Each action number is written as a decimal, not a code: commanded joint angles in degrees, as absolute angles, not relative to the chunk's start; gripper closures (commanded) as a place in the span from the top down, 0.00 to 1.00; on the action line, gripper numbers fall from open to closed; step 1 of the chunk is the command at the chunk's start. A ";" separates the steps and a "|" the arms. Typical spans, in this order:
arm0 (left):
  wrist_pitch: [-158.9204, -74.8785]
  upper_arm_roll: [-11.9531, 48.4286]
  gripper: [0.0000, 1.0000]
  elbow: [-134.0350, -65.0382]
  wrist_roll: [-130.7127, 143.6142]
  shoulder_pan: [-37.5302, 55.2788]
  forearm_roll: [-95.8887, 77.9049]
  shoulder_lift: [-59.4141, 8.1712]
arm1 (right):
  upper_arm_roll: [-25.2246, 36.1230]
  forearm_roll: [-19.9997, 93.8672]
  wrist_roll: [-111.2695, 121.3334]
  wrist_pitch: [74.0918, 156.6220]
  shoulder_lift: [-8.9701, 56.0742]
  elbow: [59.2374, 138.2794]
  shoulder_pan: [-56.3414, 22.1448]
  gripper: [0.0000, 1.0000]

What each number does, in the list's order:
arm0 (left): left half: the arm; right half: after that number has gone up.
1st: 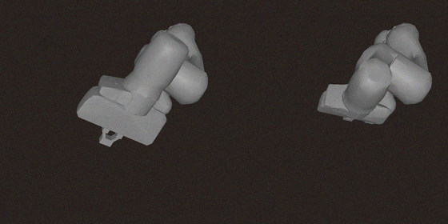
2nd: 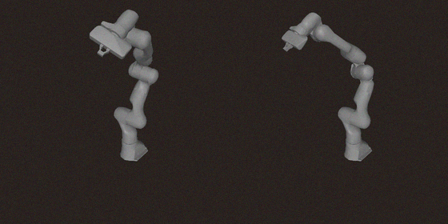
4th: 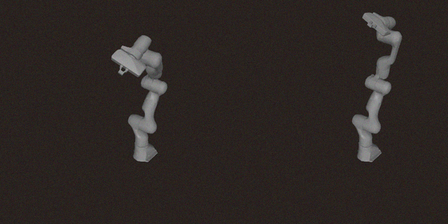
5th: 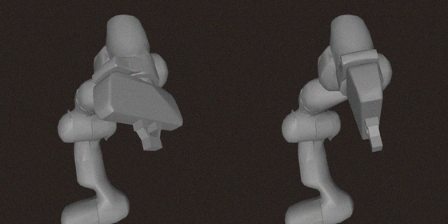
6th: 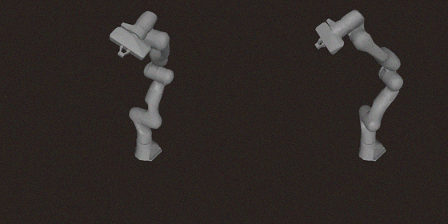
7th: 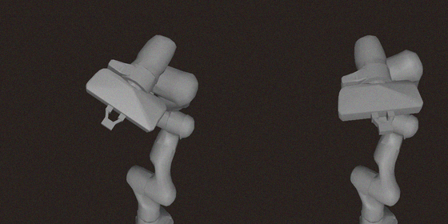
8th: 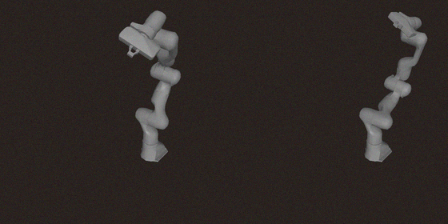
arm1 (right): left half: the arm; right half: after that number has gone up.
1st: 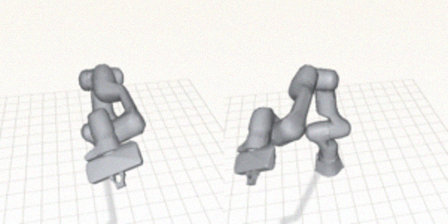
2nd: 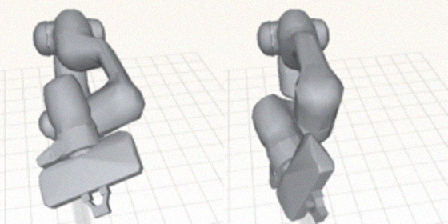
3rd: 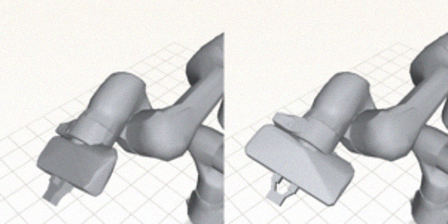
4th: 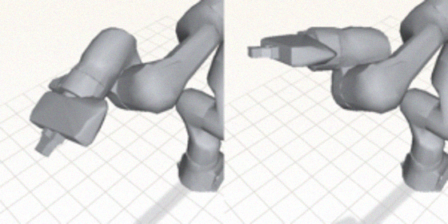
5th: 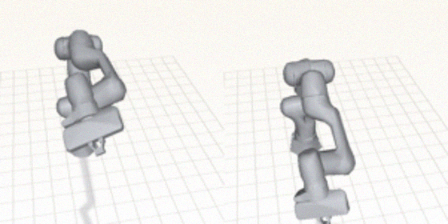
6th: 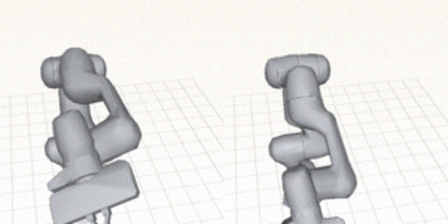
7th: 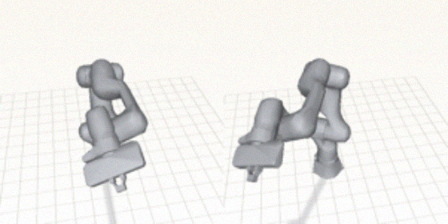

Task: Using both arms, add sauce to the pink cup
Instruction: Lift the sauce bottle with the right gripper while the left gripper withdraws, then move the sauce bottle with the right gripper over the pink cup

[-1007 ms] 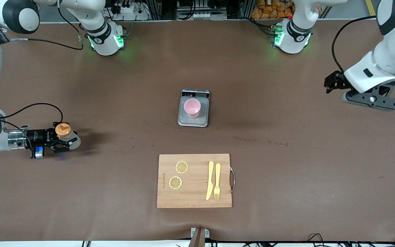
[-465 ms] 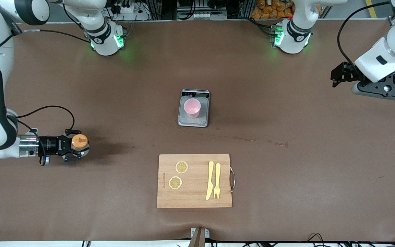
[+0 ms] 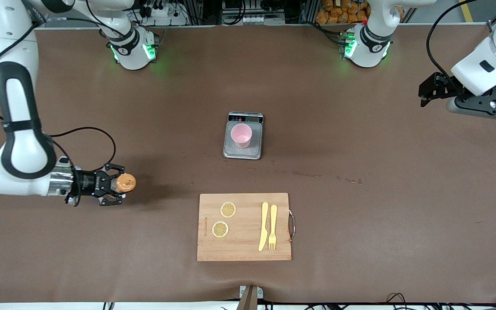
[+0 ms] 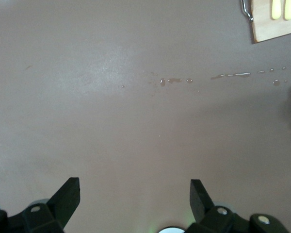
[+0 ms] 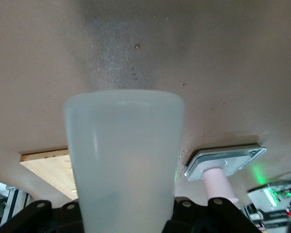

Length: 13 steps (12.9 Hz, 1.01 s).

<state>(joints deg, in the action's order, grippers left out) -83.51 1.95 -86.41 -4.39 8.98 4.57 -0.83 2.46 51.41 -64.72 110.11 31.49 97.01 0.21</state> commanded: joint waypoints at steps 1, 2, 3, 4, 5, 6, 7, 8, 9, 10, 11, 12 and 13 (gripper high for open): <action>-81.65 1.93 1.00 -85.87 -3.43 8.79 3.00 -0.35 | 3.08 51.59 -68.36 116.69 22.87 107.12 -4.03 0.04; -81.48 2.02 1.00 -85.78 -3.43 8.70 2.90 -0.35 | 3.16 51.42 -70.03 118.81 21.72 108.88 -6.13 0.04; -81.30 2.02 1.00 -85.87 -3.43 8.70 2.81 -0.26 | 3.25 50.46 -72.31 120.92 20.84 110.03 -8.33 0.04; -81.30 1.93 1.00 -85.87 -3.43 8.70 2.81 -0.26 | 3.34 47.14 -76.34 123.20 20.31 110.65 -10.61 0.03; -81.21 1.93 1.00 -85.87 -3.34 8.70 2.81 -0.26 | 3.34 42.59 -81.60 125.05 20.30 110.74 -12.98 0.03; -81.21 1.93 1.00 -85.87 -2.90 8.61 2.38 -0.26 | 3.34 38.36 -86.52 126.29 20.22 110.66 -15.01 0.03; -81.21 1.85 1.00 -85.87 -0.55 8.53 0.72 -0.26 | 3.25 35.28 -89.70 126.30 19.87 110.65 -16.42 0.02; -81.30 1.85 1.00 -85.87 2.60 8.53 -0.43 -0.18 | 3.25 33.07 -92.43 126.30 19.25 110.74 -18.00 0.02; -81.30 1.85 1.00 -85.87 3.07 8.53 -0.61 -0.18 | 3.34 29.13 -95.94 126.12 18.81 110.74 -19.84 0.02; -81.30 1.76 1.00 -85.87 3.08 8.53 -0.53 -0.18 | 3.17 24.13 -101.11 125.86 18.55 110.66 -21.08 0.02; -81.30 1.76 1.00 -85.87 2.90 8.44 -0.53 -0.18 | 3.16 20.08 -105.25 125.16 18.37 110.48 -22.57 0.02; -81.30 1.50 1.00 -85.87 2.81 8.44 -0.53 -0.18 | 3.08 17.86 -107.29 123.59 17.93 110.22 -23.20 0.02; -81.30 1.49 1.00 -85.87 2.73 8.44 -0.44 -0.18 | 3.08 17.15 -107.75 121.92 17.93 109.61 -23.73 0.02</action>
<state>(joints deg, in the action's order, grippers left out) -82.27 1.73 -86.24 2.27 8.70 0.42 -0.83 2.51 20.31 -104.49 124.42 20.80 108.73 -22.45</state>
